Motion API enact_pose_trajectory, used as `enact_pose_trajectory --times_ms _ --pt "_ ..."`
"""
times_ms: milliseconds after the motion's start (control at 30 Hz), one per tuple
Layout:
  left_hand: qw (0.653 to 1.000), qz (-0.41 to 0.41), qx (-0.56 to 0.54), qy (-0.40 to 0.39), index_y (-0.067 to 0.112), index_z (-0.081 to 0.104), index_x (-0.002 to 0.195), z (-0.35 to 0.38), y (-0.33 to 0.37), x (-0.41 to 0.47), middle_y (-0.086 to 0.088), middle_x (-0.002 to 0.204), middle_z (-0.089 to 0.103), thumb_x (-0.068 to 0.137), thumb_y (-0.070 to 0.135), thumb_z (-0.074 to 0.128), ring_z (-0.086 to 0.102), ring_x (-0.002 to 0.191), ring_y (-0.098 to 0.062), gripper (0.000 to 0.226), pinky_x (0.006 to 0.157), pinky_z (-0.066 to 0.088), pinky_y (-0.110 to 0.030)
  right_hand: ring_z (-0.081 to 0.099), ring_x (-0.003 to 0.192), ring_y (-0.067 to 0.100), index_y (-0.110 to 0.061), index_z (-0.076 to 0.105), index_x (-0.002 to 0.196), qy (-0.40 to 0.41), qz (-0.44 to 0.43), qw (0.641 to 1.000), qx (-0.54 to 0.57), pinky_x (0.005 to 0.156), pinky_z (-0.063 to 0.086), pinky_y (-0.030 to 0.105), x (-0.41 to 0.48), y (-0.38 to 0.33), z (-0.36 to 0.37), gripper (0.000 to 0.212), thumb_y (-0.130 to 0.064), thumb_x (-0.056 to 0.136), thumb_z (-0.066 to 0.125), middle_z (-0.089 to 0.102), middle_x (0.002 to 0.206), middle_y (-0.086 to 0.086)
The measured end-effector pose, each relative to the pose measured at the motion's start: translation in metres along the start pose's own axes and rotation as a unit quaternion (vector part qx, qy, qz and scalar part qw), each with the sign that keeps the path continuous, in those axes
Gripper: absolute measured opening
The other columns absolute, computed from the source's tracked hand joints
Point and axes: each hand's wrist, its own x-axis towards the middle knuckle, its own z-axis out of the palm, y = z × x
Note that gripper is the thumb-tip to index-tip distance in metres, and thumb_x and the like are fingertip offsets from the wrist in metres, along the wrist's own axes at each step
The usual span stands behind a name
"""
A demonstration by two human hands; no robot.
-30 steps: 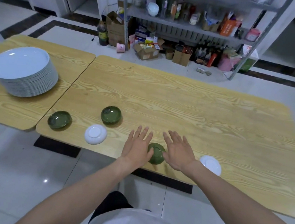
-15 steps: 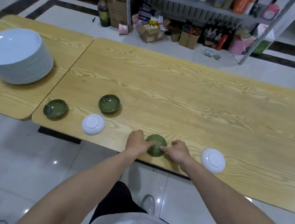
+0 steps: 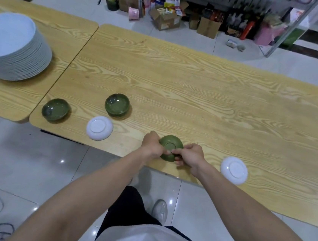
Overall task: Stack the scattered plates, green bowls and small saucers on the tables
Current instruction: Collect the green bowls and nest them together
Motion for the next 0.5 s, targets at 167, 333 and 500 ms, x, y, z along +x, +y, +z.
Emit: enact_pose_trajectory --times_ms 167,333,500 --pt "0.992 0.101 -0.068 0.042 0.014 0.049 0.092 -0.01 0.0 0.001 -0.005 0.086 0.06 0.066 0.004 0.086 0.059 0.073 -0.021 0.046 0.071 0.052 -0.039 0.069 0.062 0.025 -0.013 0.049 0.093 0.0 -0.084 0.996 -0.027 0.057 0.059 0.036 0.001 -0.008 -0.011 0.047 -0.004 0.068 0.087 0.068 0.084 0.015" --pt "0.975 0.196 -0.036 0.095 0.017 0.054 0.085 -0.009 -0.011 -0.003 -0.004 0.091 0.061 0.069 -0.001 0.081 0.057 0.076 -0.015 0.037 0.07 0.05 -0.029 0.057 0.048 0.013 -0.011 0.055 0.087 0.01 -0.152 0.986 -0.073 0.056 0.055 0.038 -0.007 0.006 -0.014 0.036 -0.007 0.071 0.086 0.056 0.059 0.003" --pt "0.956 0.263 0.055 0.118 0.014 0.063 0.086 0.001 -0.034 -0.01 0.003 0.091 0.055 0.074 -0.007 0.074 0.055 0.084 -0.014 0.026 0.077 0.044 -0.013 0.062 0.057 0.016 -0.018 0.061 0.08 0.028 -0.181 0.978 -0.102 0.064 0.056 0.036 -0.008 0.024 -0.009 0.028 -0.007 0.069 0.084 0.067 0.067 0.001"
